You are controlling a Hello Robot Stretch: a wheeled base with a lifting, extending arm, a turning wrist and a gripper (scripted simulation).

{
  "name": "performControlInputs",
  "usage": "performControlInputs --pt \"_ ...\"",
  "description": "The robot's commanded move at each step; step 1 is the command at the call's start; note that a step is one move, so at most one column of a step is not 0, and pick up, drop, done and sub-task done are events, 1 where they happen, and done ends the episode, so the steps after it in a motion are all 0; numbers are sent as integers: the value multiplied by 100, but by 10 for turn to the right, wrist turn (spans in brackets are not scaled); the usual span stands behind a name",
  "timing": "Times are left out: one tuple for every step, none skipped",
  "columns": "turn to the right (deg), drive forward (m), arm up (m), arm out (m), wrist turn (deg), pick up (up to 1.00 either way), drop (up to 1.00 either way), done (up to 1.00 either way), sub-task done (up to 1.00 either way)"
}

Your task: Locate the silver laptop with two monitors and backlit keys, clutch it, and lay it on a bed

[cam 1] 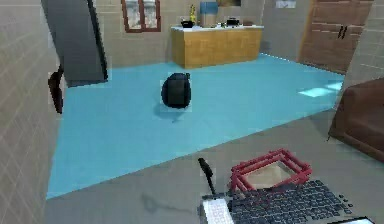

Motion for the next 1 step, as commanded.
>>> performControlInputs --pt "450 0 0 0 0 0 0 0 0"
